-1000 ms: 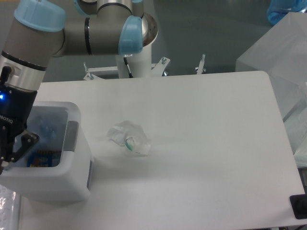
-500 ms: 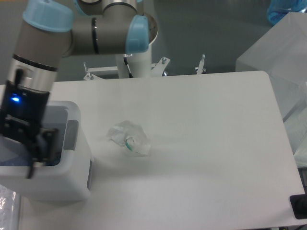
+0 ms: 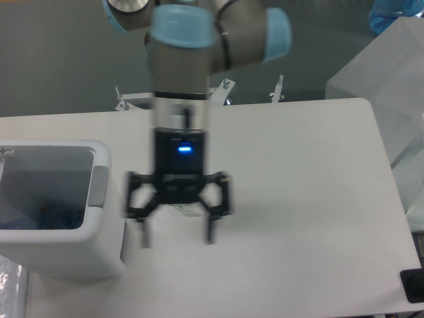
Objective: Place the trash in the trash can
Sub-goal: 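Move the empty gripper back over the crumpled plastic bag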
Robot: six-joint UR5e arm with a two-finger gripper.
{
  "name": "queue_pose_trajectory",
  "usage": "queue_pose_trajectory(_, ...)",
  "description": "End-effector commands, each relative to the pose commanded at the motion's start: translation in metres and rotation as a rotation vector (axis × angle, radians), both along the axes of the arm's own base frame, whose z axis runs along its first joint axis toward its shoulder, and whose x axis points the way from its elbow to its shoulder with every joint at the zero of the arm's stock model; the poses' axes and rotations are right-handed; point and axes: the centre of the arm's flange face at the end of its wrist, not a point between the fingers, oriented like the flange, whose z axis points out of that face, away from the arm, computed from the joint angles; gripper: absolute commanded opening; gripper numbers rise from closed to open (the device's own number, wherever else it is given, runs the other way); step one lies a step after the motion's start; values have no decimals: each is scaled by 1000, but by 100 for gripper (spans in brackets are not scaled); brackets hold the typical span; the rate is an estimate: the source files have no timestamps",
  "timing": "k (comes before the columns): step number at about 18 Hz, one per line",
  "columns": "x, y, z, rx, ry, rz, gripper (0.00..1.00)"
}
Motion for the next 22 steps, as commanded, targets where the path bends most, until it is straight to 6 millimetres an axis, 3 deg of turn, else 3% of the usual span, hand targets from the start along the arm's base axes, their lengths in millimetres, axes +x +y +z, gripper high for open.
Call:
queue_pose_trajectory(2,-10,-16,-26,-99,27,41,100)
queue_pose_trajectory(6,-6,-33,-76,-200,-6,5,100)
queue_pose_trajectory(11,35,-69,-135,-403,31,-236,100)
queue_pose_trajectory(16,77,-89,-166,-437,-73,-219,100)
queue_pose_trajectory(19,102,-76,-176,-428,-123,-216,100)
queue_pose_trajectory(22,113,-75,-186,-429,-158,-198,100)
